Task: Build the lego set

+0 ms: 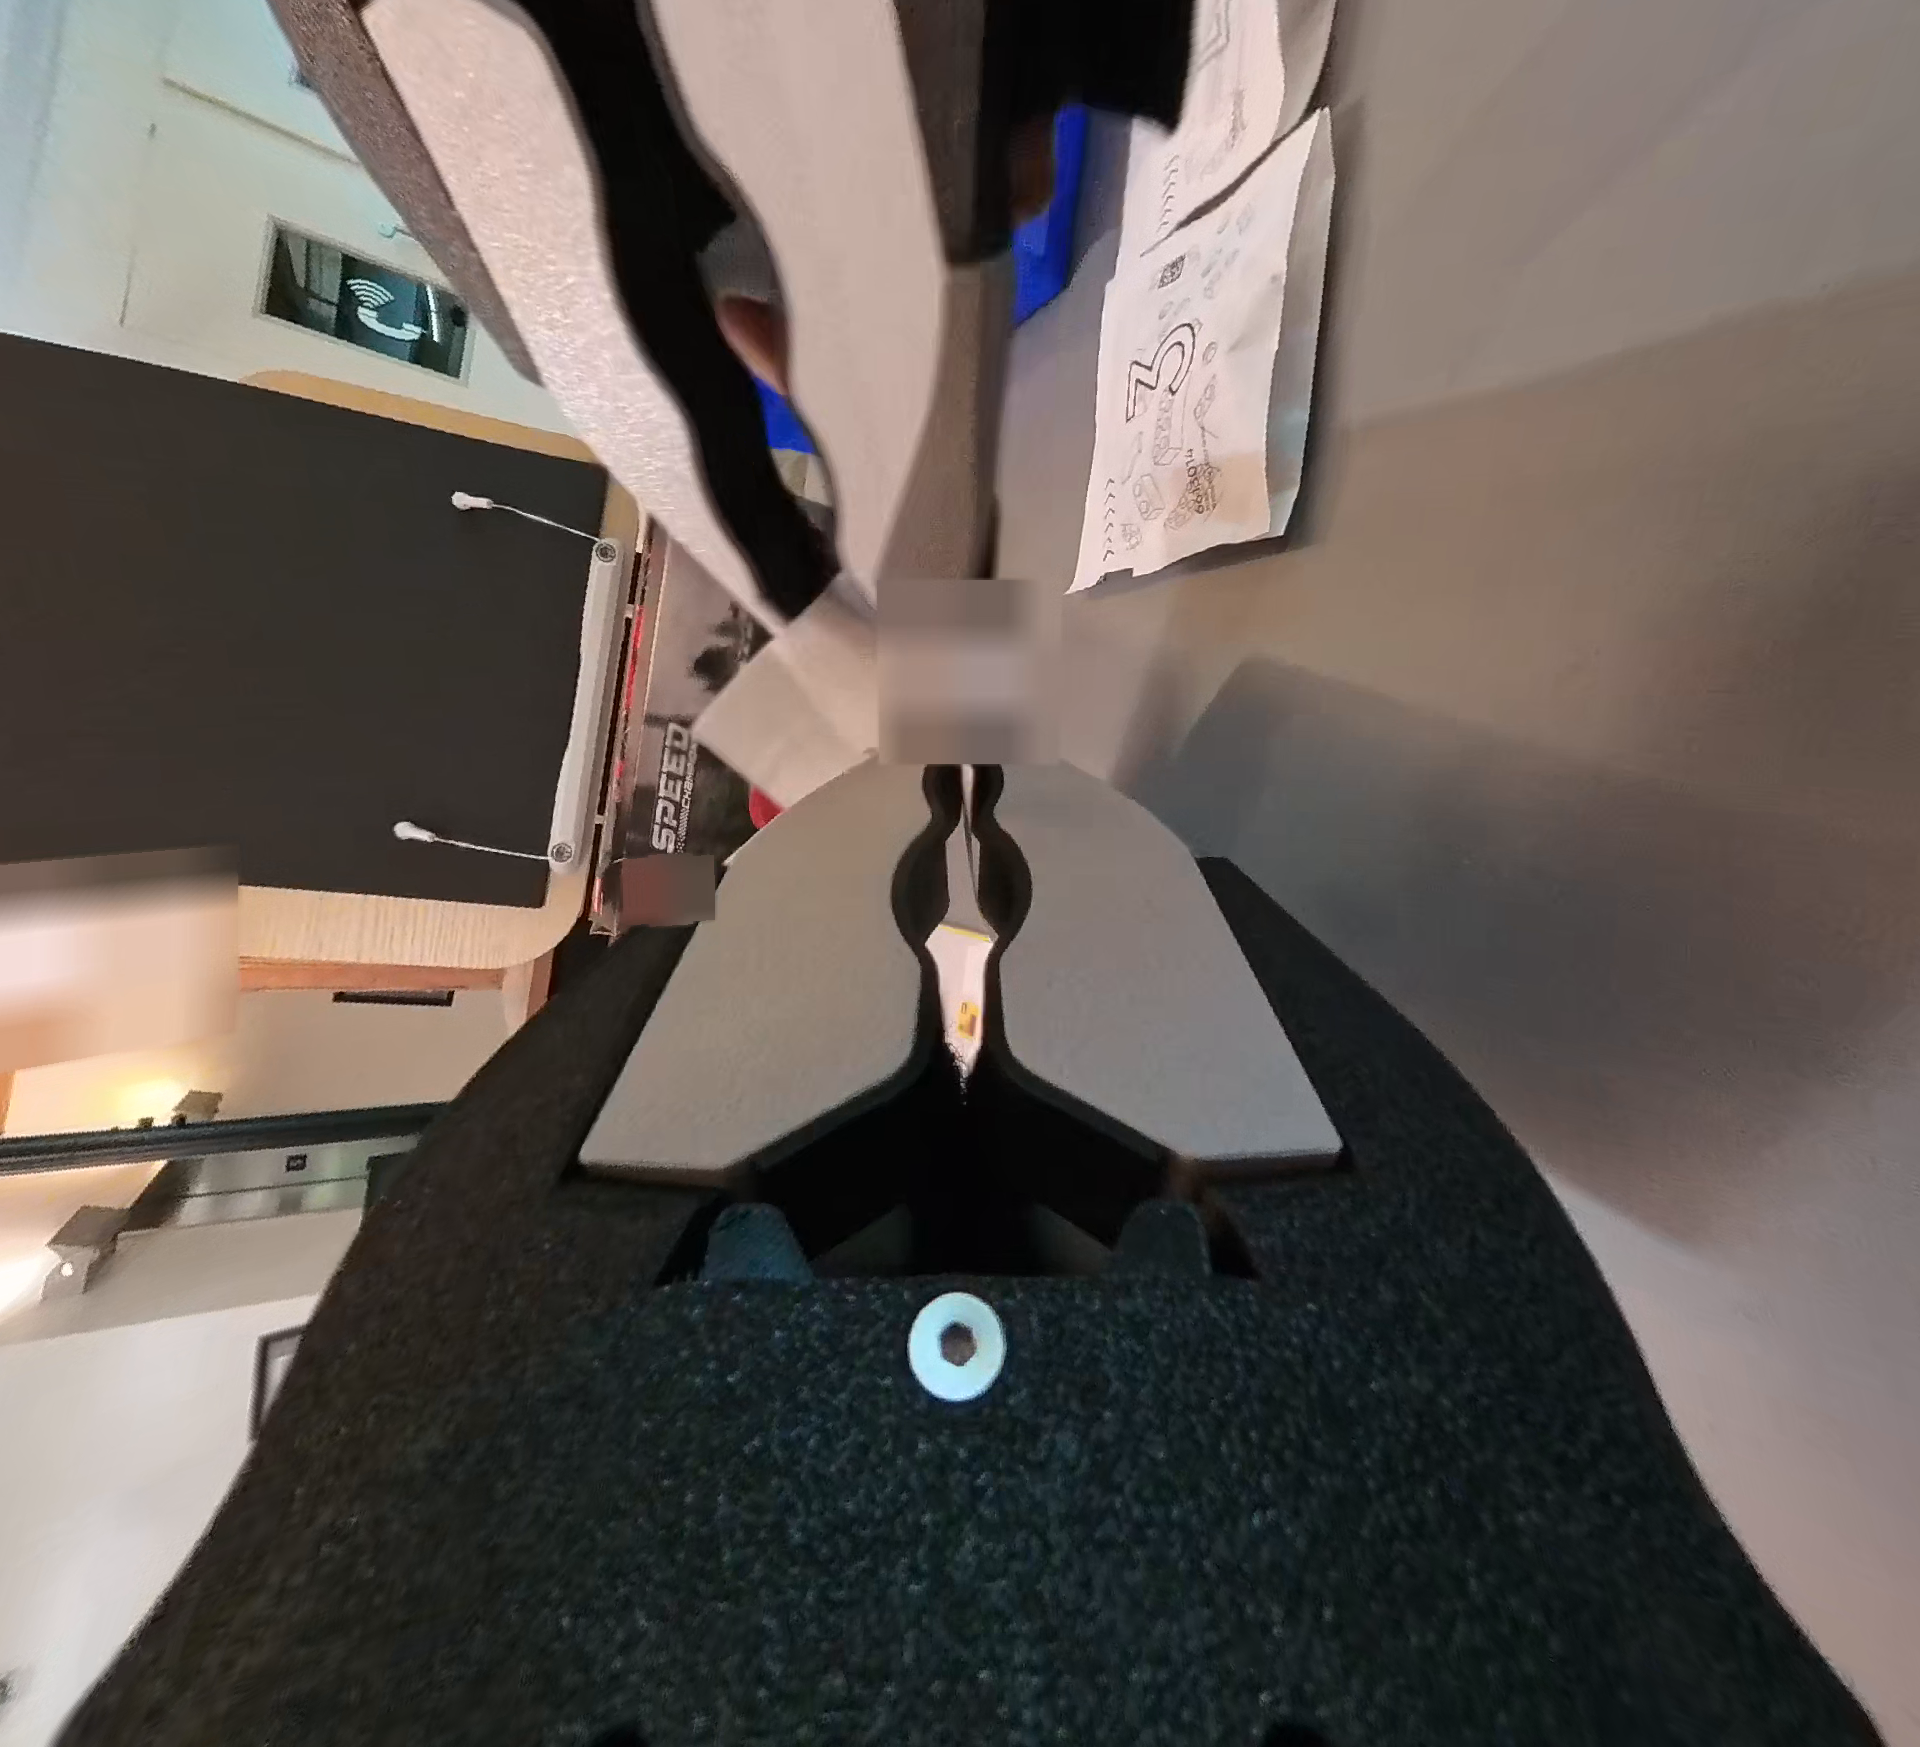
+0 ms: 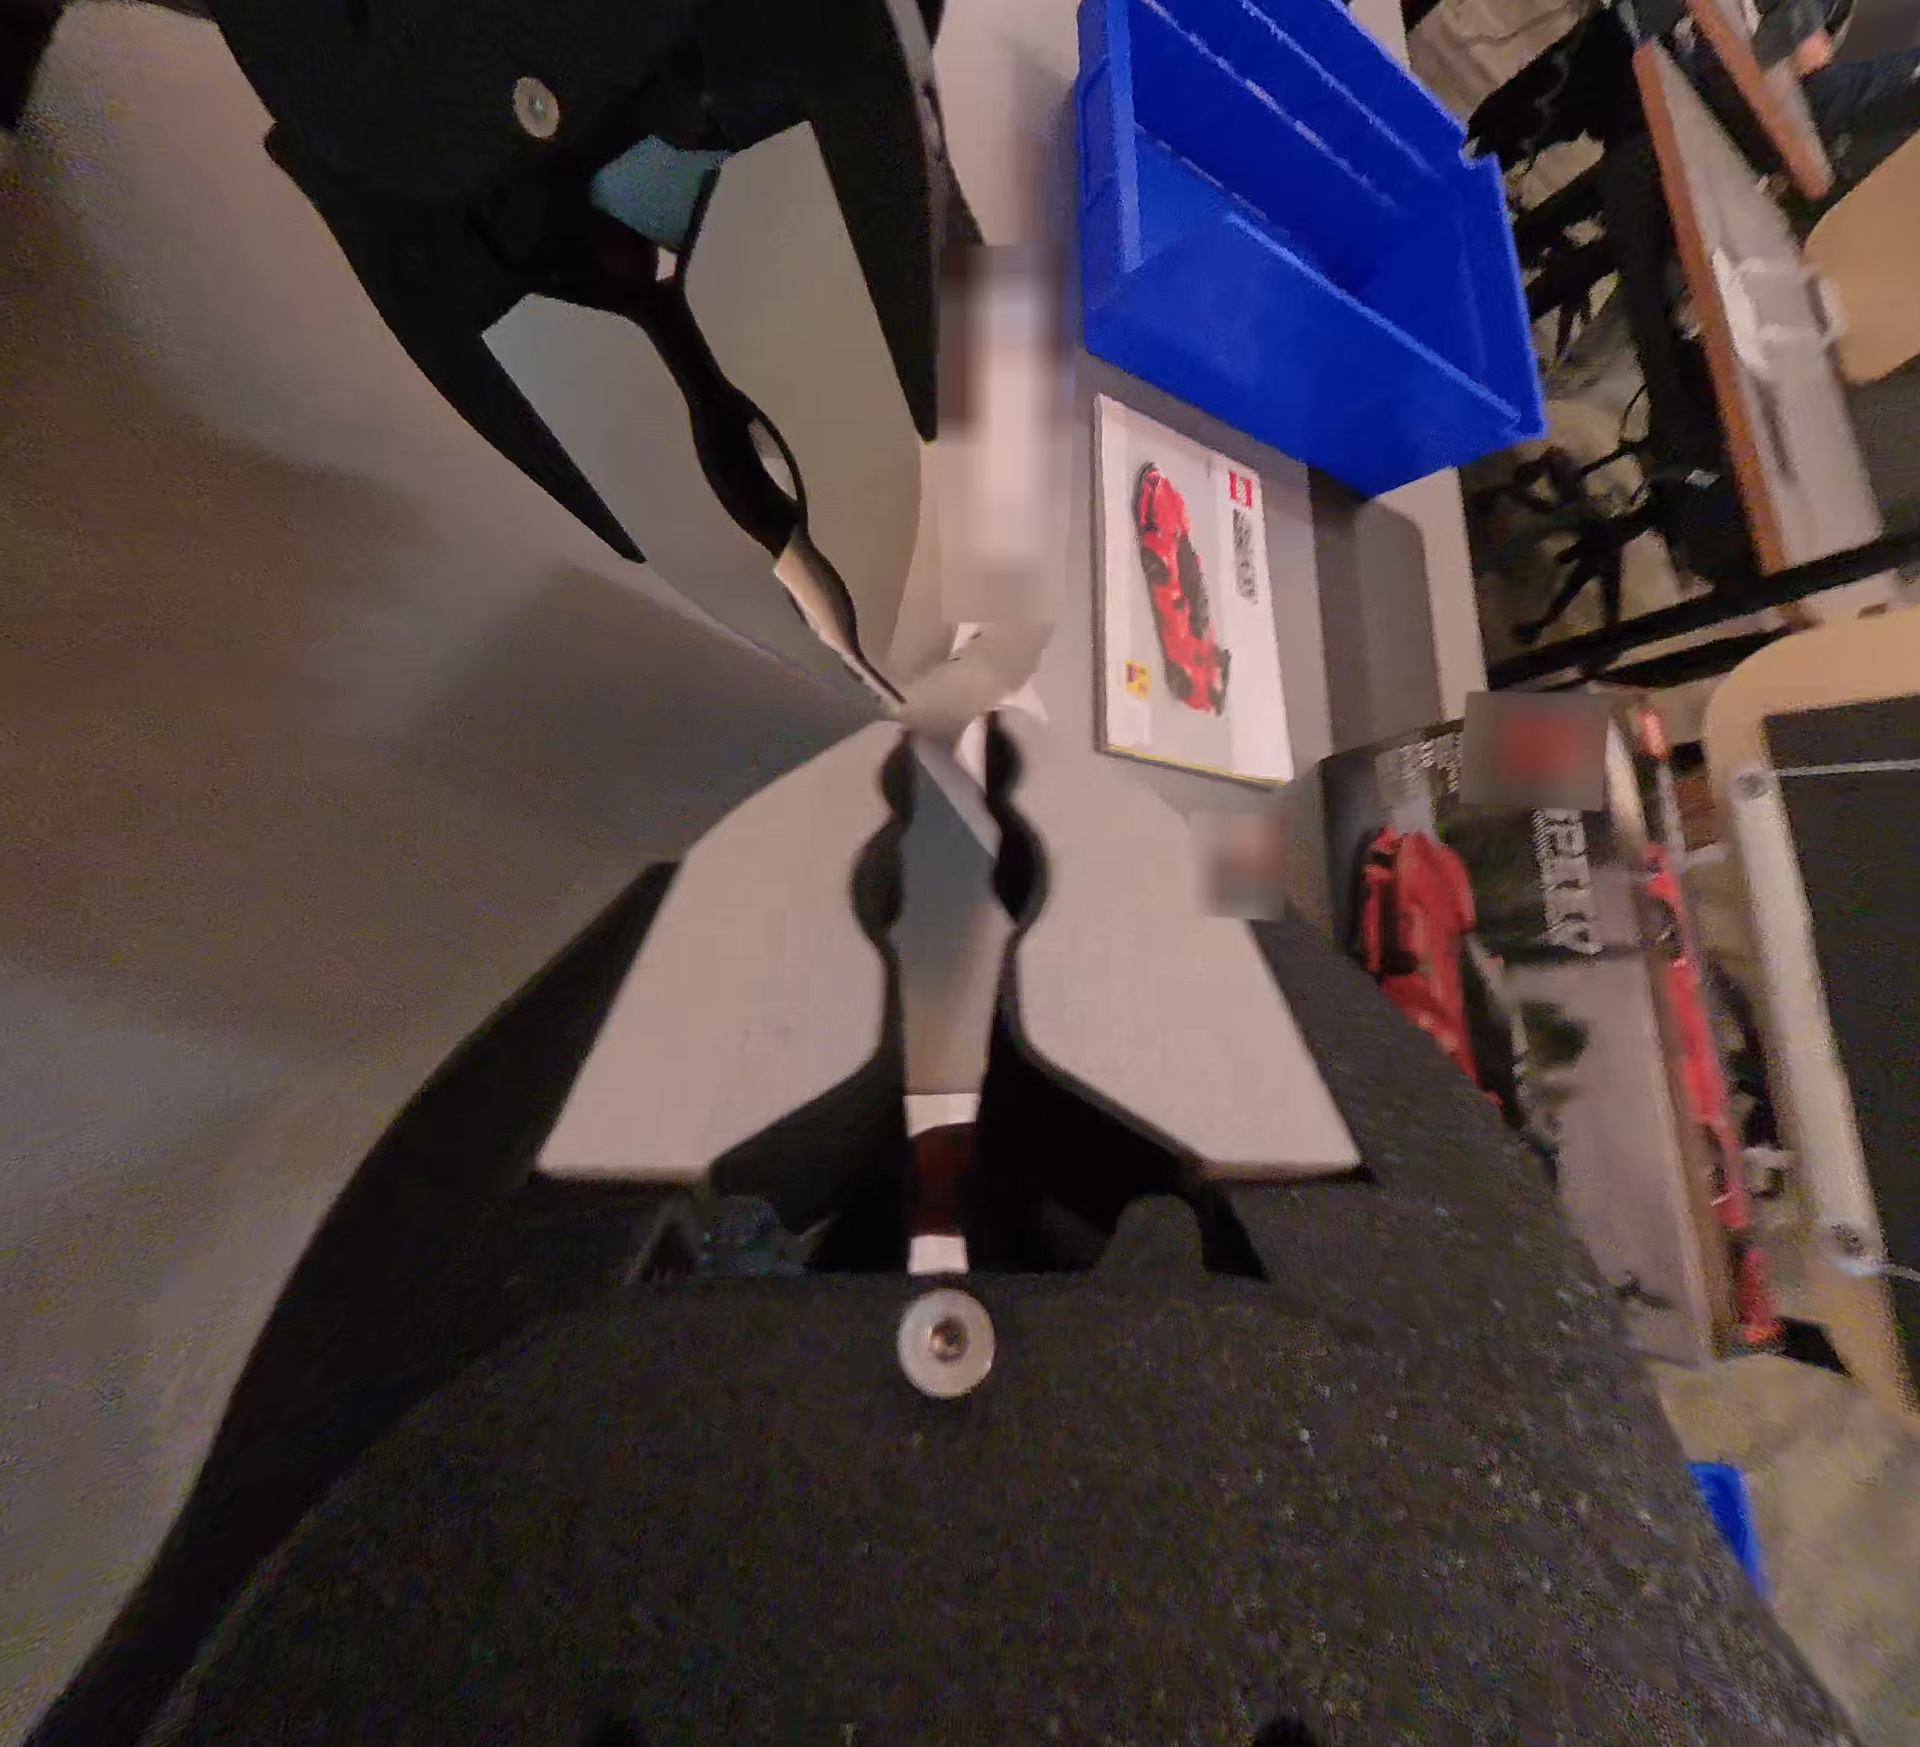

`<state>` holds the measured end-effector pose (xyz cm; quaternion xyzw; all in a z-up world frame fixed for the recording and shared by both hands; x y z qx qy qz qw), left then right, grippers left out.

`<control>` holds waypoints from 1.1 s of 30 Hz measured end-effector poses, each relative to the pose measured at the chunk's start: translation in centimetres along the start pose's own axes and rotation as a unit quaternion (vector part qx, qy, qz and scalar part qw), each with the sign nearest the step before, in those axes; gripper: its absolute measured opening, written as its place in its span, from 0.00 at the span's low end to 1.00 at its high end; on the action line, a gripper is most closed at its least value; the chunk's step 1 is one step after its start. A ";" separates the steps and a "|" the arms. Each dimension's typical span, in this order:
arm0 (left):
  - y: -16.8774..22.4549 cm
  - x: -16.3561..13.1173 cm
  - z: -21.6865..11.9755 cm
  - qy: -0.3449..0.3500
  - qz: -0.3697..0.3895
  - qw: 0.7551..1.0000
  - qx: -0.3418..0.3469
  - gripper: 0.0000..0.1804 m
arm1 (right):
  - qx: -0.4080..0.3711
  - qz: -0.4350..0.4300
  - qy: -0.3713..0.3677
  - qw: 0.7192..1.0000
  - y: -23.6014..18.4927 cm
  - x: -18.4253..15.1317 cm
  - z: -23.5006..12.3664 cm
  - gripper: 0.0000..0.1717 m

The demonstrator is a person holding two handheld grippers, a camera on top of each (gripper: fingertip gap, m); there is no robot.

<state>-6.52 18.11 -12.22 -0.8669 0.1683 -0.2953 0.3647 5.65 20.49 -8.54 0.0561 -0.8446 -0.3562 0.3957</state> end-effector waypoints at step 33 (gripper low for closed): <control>-0.7 0.1 0.7 0.037 -0.081 0.995 -0.051 0.00 | 0.073 0.127 0.012 0.989 -0.3 0.1 0.2 0.01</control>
Point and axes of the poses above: each gripper's, where its closed fingertips meet, z out along the fingers, x out of its top, y = z × x across the jaws, the point moved 9 cm from there along -z, back along the fingers, and after that the axes turned 14 degrees about -x, right-handed, at the moved point
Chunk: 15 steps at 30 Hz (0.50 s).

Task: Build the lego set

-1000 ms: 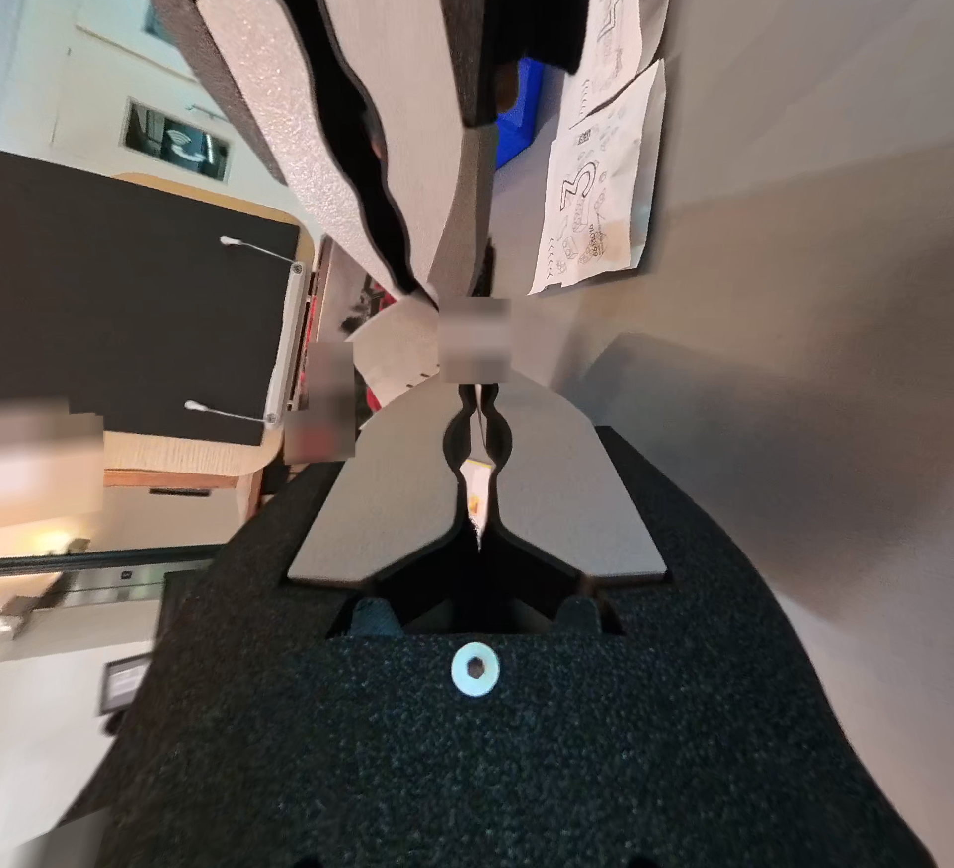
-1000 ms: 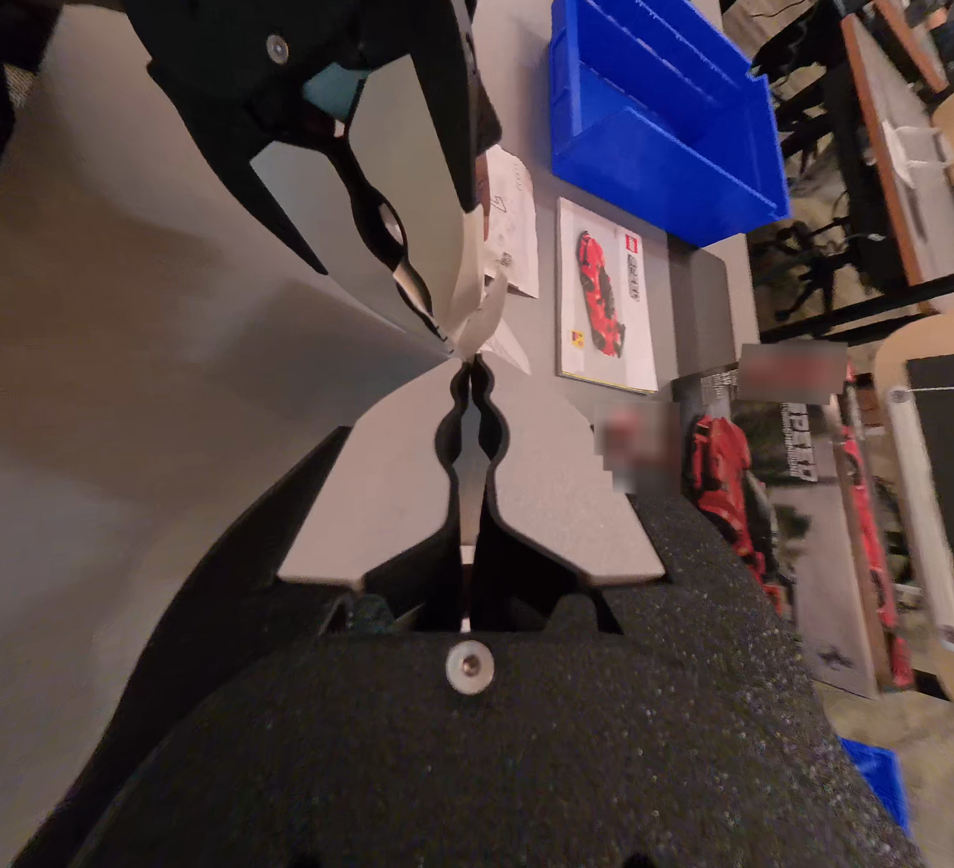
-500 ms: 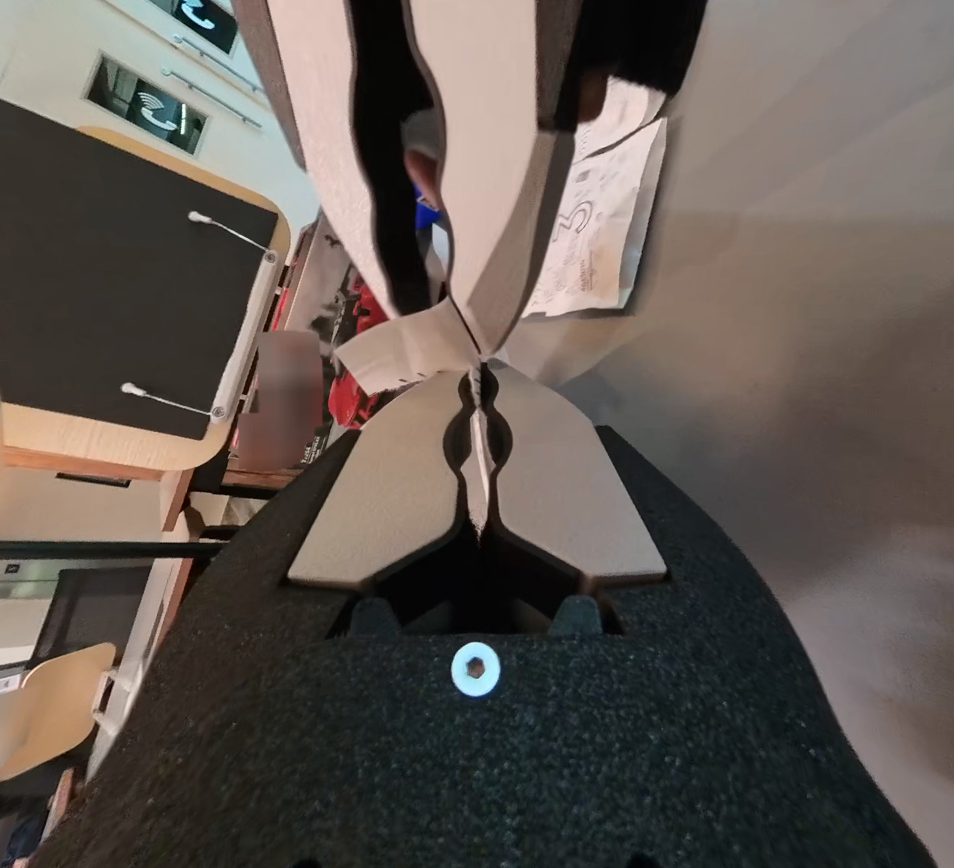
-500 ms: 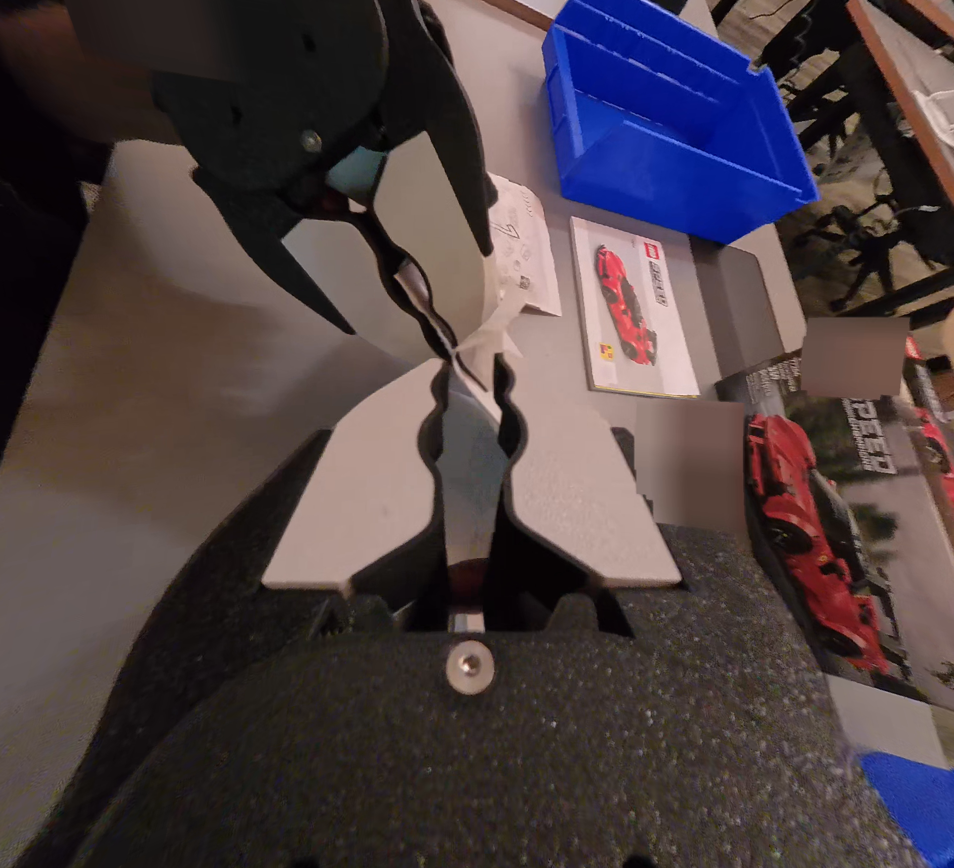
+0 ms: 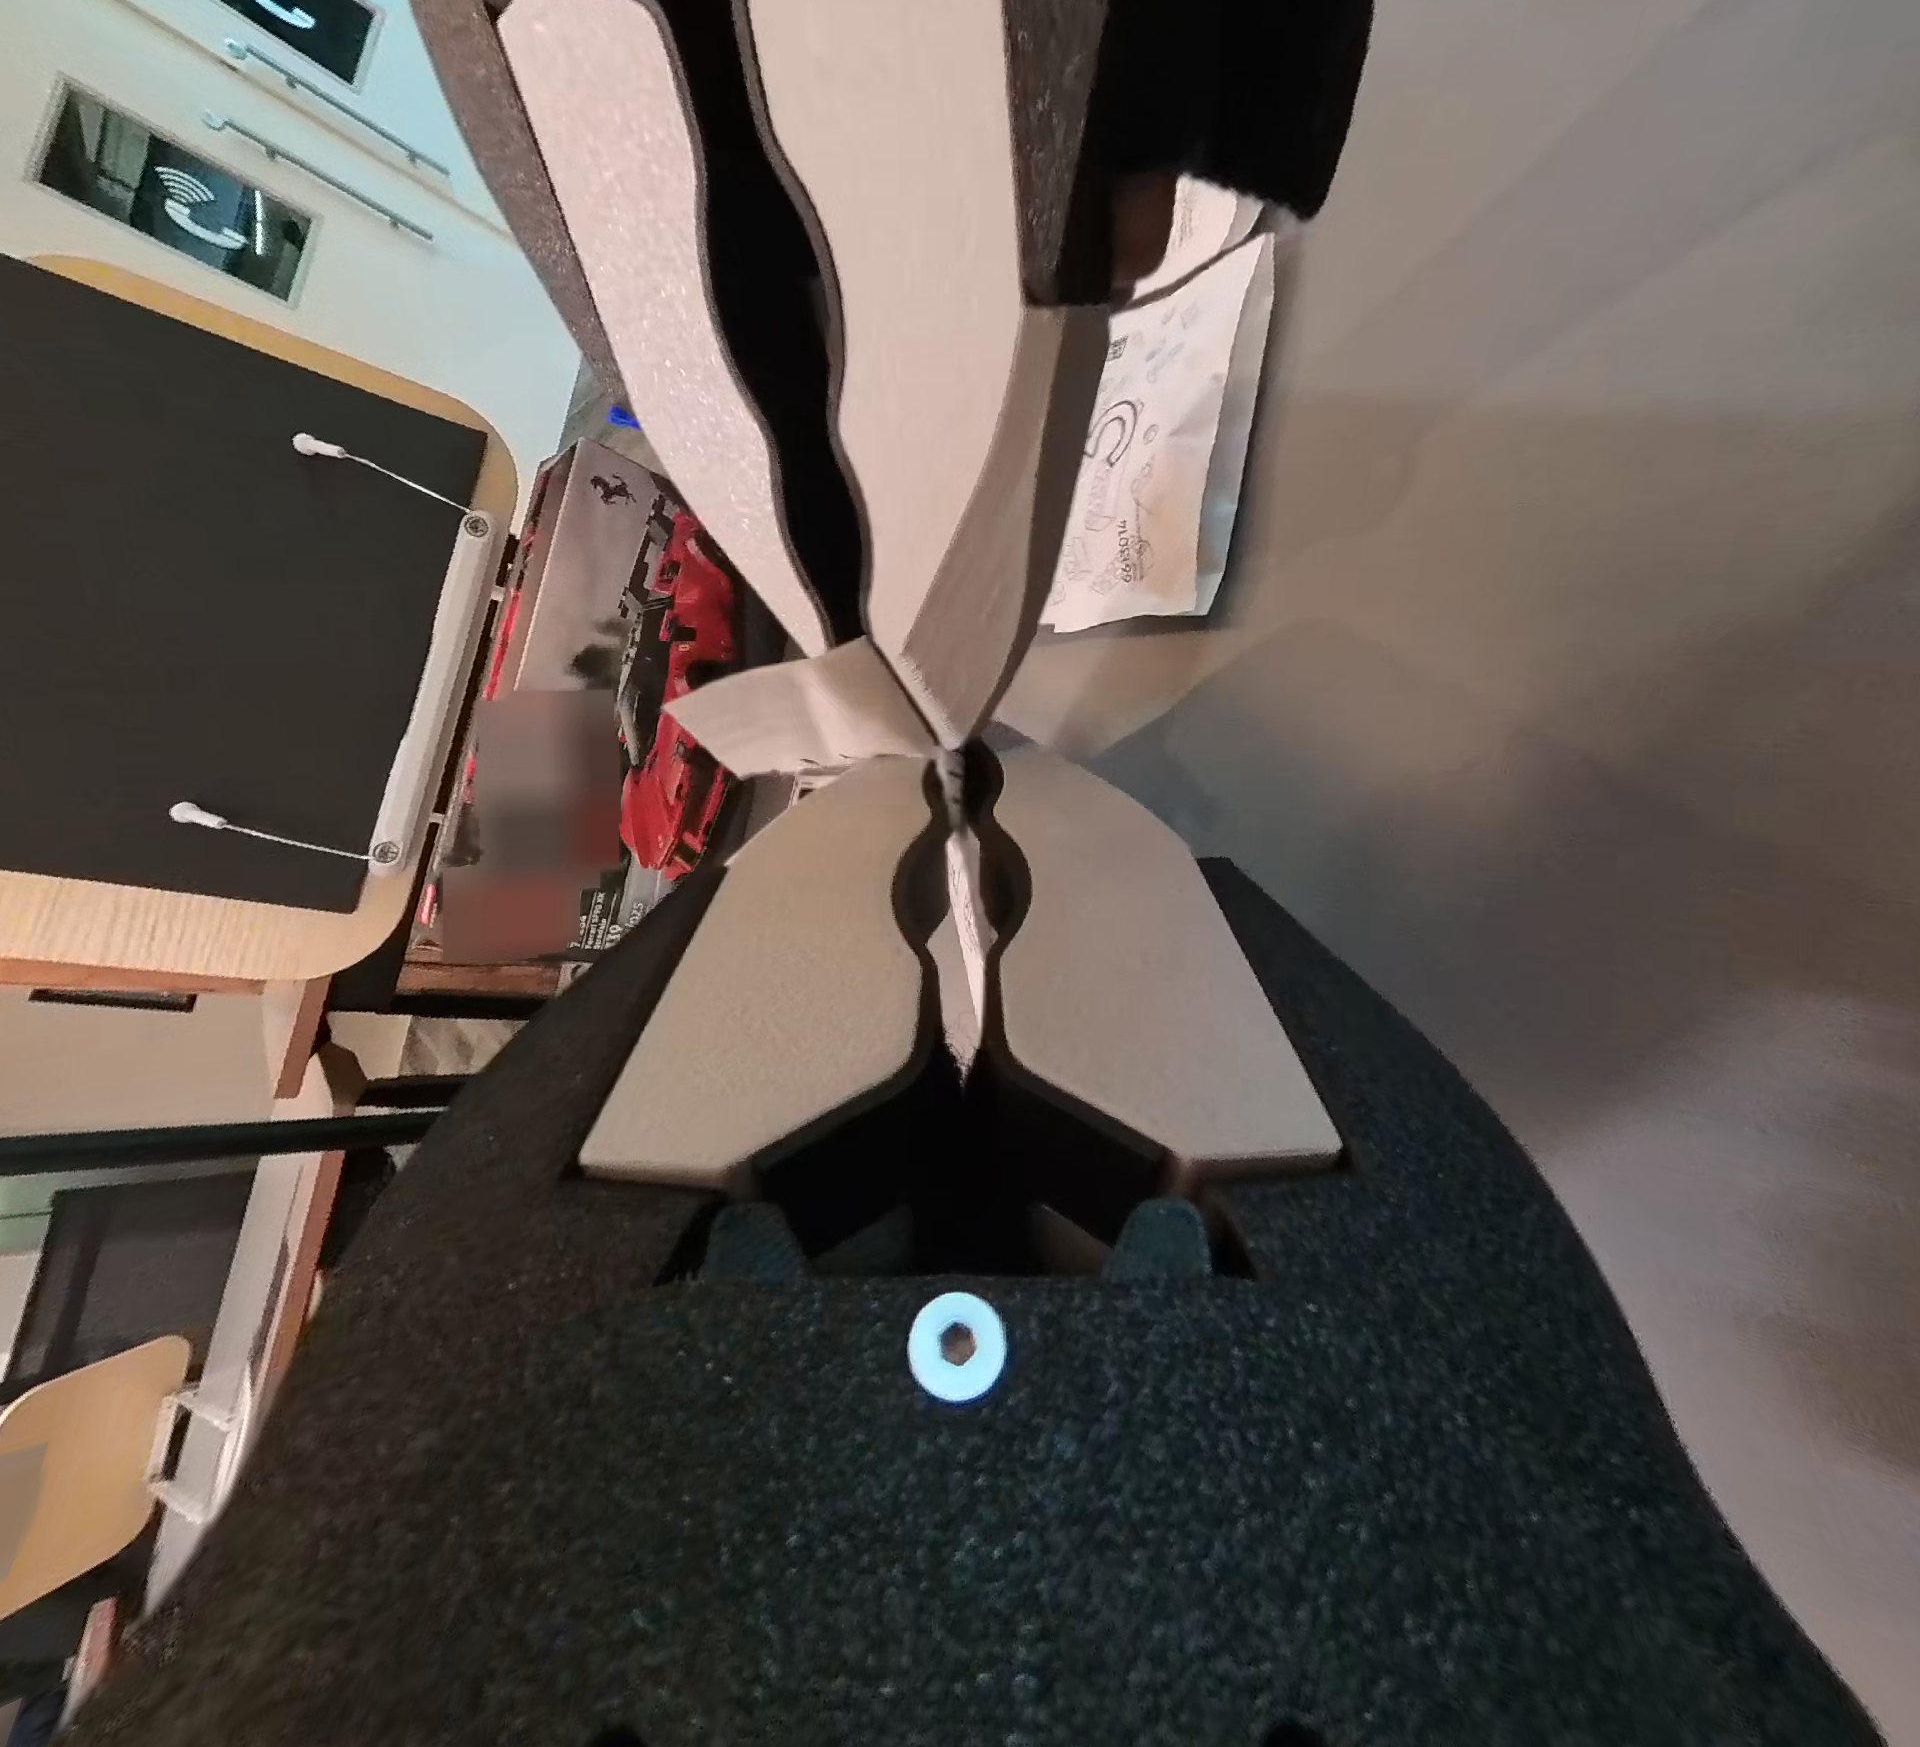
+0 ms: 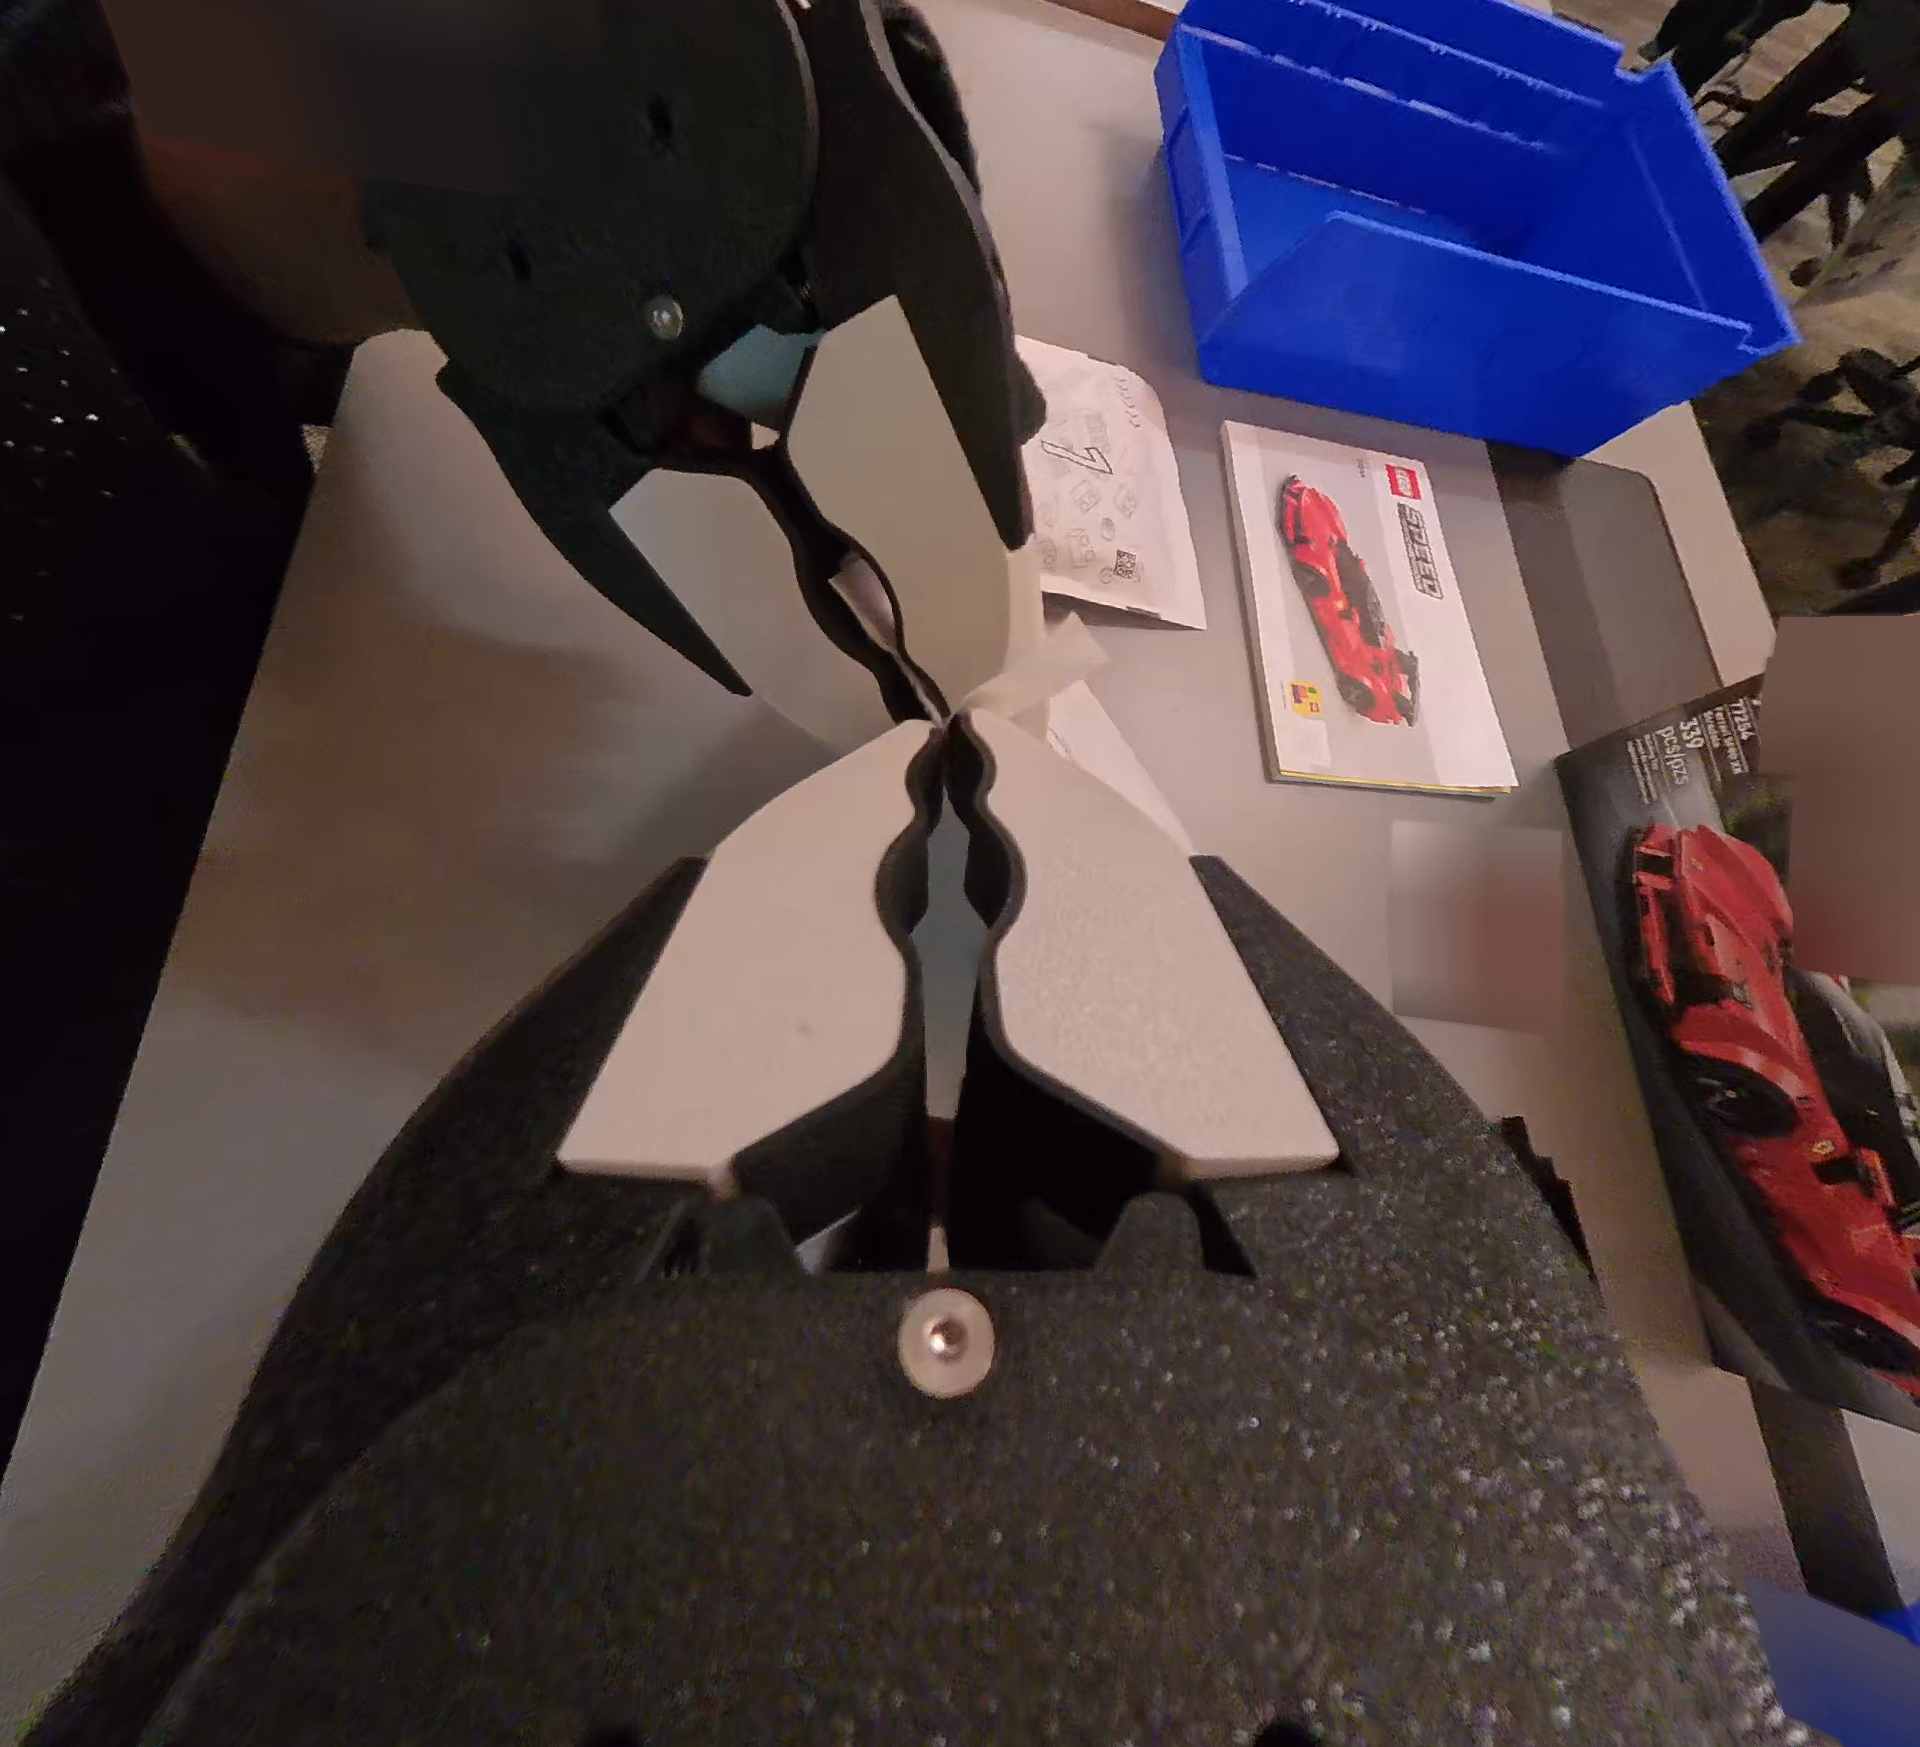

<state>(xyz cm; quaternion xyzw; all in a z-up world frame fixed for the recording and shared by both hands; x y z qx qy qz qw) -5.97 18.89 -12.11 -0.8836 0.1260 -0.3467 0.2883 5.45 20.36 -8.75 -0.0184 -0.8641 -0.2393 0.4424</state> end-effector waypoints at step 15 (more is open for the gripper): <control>0.9 -0.5 1.0 -0.078 0.078 0.987 0.115 0.00 | -0.051 0.347 0.009 0.937 -0.7 -2.0 0.7 0.00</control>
Point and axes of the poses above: each gripper's, where its closed fingertips meet, z out along the fingers, x out of its top, y = z × x across the jaws, the point moved 9 cm from there along -z, back along the fingers, and after that the axes turned 14 degrees about -x, right-handed, at the moved point
